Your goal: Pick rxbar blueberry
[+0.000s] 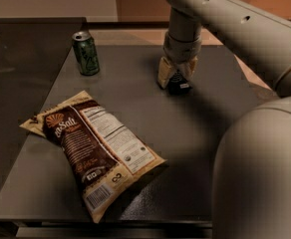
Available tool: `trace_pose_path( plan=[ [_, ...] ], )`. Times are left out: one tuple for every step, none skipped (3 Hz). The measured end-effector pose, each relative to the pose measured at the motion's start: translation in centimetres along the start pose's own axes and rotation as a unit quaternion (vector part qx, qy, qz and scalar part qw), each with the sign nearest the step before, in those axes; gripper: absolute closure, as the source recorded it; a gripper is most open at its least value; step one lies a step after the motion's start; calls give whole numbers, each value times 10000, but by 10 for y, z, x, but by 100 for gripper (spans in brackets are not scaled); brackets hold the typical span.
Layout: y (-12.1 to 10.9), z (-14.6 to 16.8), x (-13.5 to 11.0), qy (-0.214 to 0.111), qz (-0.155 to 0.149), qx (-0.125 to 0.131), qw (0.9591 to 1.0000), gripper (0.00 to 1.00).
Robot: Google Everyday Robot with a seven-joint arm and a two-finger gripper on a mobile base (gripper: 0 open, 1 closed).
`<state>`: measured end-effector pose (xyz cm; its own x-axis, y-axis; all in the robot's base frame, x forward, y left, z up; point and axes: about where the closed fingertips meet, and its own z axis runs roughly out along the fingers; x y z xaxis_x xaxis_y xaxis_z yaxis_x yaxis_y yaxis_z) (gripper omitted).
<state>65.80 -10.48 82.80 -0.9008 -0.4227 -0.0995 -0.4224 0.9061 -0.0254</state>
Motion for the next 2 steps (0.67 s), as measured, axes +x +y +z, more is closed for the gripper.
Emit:
trace_pose_path(
  plan=[
    [0,-8,-1,-1,-1,0,10000,87],
    [0,-8,-1,-2,-1,-1,10000,100]
  ],
)
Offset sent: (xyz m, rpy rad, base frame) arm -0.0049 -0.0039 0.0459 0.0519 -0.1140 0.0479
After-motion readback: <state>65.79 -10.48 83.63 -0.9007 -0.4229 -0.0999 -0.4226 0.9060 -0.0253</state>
